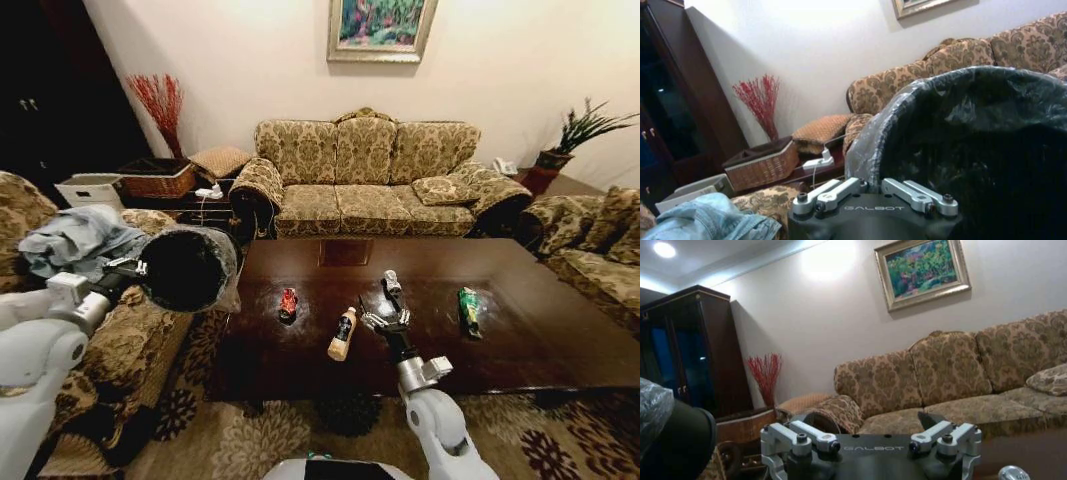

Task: Move to the front of the table and place the trash on the table into the trash bin.

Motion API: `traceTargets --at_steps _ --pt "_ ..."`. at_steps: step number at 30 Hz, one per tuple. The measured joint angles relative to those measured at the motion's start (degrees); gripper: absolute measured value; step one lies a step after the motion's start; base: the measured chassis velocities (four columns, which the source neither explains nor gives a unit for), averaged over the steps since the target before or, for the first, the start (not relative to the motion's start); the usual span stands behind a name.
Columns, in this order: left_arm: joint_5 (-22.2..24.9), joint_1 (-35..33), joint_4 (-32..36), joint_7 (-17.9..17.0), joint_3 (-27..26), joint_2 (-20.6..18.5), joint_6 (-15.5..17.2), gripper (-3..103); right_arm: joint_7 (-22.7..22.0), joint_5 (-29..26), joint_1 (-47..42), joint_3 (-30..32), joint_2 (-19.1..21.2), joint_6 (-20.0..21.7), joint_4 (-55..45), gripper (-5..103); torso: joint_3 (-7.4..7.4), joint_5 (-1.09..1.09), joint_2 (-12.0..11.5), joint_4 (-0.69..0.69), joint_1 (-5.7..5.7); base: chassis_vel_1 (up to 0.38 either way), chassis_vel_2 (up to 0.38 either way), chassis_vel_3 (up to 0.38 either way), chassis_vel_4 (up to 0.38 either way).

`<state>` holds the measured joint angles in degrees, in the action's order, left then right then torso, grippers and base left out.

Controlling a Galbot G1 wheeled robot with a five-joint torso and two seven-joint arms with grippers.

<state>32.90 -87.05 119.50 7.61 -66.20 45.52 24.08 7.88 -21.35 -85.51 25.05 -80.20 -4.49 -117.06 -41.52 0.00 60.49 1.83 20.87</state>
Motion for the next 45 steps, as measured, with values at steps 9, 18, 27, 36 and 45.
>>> traceTargets --at_steps 9,18,27,36,45 --pt "0.01 0.01 0.0 0.0 0.0 -0.02 0.0 0 -0.02 -0.01 0.01 0.04 0.0 0.0 0.0 100 -0.04 0.0 -0.03 -0.03 0.09 0.0 0.0 0.0 0.0" --pt "0.0 0.02 -0.01 -0.01 0.0 -0.02 0.0 0 -0.01 -0.01 -0.01 0.06 0.0 0.0 -0.03 100 -0.03 0.0 -0.03 -0.02 0.07 0.0 0.0 0.0 0.0" --pt "0.0 0.02 0.0 -0.01 -0.01 -0.02 0.01 0 -0.01 -0.01 0.0 0.07 0.0 0.0 -0.06 100 -0.02 0.0 -0.03 -0.01 0.07 0.0 0.0 0.0 0.0" --pt "0.0 0.01 0.0 -0.01 -0.01 -0.02 0.04 0 0.0 -0.01 -0.01 0.07 0.0 0.0 -0.1 100 -0.03 0.0 -0.03 -0.02 0.07 0.0 0.0 0.0 0.0" --pt "0.0 0.02 0.0 -0.01 -0.01 -0.02 0.06 0 0.0 -0.01 -0.01 0.07 0.0 0.0 -0.1 100 -0.03 0.0 -0.03 -0.02 0.07 0.0 0.0 0.0 0.0"
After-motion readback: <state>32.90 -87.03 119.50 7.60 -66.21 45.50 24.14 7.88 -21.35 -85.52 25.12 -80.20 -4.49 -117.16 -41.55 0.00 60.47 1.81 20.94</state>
